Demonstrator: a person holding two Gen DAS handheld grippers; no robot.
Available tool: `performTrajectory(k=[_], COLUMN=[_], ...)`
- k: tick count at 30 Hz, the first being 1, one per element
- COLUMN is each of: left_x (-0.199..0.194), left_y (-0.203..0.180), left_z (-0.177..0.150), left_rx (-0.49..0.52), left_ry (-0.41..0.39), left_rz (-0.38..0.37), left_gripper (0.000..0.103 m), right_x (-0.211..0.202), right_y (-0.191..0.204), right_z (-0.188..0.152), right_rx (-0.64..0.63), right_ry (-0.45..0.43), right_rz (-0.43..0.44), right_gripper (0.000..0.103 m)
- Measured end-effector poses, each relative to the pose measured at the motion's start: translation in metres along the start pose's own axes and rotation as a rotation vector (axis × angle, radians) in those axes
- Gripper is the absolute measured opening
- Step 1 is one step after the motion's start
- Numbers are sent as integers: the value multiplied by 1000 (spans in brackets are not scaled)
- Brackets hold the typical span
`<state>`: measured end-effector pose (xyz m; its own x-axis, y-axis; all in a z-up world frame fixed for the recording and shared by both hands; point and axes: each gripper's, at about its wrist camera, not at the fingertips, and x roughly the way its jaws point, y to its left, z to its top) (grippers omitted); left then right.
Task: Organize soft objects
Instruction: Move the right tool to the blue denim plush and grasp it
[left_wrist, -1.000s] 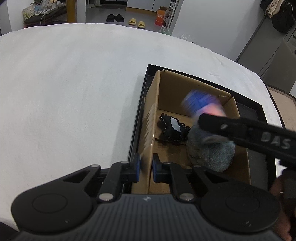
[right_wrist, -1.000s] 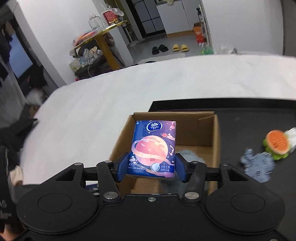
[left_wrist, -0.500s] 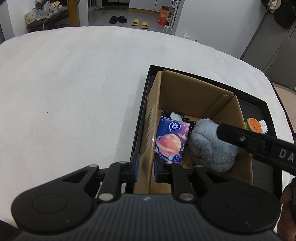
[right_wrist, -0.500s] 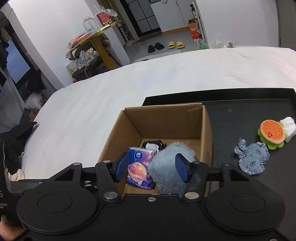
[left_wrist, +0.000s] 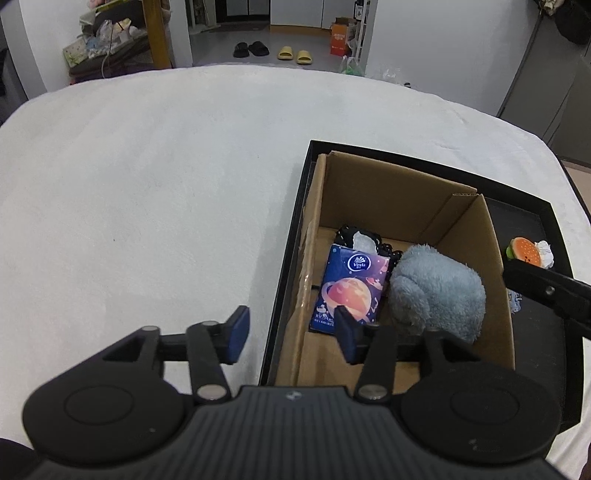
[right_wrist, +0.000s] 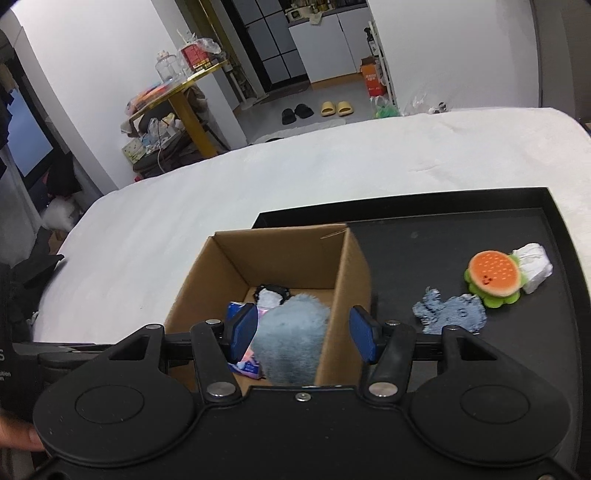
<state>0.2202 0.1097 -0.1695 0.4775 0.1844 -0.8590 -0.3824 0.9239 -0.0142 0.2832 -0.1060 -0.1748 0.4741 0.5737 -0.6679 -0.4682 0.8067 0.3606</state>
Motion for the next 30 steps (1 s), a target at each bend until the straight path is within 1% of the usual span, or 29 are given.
performTrajectory(k=[8,13,21,25,30], left_x=[-6,-8,-10,-11,-8], left_y=[-19,-29,-40,-46,-53], left_z=[0,2,4,5,4], left_rx=[32,56,62,69,74], left_ry=[-8,-32,-48,-58,-67], left_rz=[8,36,71,80,115], left_gripper=[57,66,68,70,73], right_x=[-11,-13,-17,-16,-10], right_y=[-34,-56,-83,-96,-110], right_z=[-4,-7,-17,-21,-28], right_rx=[13,32,15,13,10], right_ry=[-47,-60,-73,-69,-49], right_rz=[-34,-62,-105,-120,-139], right_gripper=[62,64,71,72,71])
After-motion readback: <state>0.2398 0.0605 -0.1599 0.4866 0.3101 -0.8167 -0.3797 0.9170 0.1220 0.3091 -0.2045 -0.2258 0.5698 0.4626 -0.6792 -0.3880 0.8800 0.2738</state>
